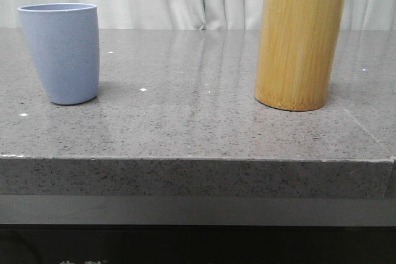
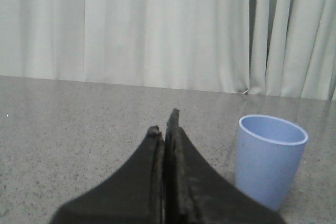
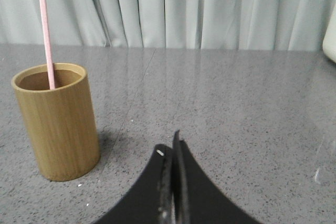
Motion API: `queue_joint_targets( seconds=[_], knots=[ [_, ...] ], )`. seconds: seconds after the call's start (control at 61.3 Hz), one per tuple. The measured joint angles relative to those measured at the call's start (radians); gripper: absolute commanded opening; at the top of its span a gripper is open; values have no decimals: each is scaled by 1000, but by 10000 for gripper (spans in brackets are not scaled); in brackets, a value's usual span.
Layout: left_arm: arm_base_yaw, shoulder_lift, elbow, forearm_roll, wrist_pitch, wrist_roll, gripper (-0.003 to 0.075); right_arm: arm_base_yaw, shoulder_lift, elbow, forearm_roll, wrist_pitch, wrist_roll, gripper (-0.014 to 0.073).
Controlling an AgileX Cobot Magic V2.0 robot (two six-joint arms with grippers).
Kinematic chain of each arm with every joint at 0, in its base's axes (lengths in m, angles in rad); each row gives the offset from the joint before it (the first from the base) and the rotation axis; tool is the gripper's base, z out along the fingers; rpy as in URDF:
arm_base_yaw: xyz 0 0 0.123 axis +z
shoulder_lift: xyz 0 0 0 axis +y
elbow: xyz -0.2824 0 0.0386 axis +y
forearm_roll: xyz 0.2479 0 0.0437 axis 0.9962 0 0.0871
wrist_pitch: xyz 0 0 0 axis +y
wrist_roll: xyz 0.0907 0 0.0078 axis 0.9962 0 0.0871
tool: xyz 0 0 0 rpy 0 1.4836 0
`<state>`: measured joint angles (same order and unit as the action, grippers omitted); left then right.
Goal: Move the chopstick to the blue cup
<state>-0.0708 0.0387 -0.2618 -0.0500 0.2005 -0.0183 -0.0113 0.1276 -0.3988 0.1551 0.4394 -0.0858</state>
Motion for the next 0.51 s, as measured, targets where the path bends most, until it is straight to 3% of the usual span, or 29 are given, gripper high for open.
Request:
queue_joint_targets(
  seconds=[0.179, 0.343, 0.408, 0.506],
  knots=[
    [0, 217, -202, 42, 87, 0, -19, 0, 193, -151, 0, 45, 0, -79],
    [0, 395, -260, 50, 91, 0, -18, 0, 328, -192, 0, 38, 0, -70],
    [0, 426, -262, 50, 92, 0, -3, 0, 345, -192, 0, 34, 0, -18],
    [0, 442, -262, 50, 85, 0, 122, 0, 349, -192, 0, 23, 0, 157]
  ],
)
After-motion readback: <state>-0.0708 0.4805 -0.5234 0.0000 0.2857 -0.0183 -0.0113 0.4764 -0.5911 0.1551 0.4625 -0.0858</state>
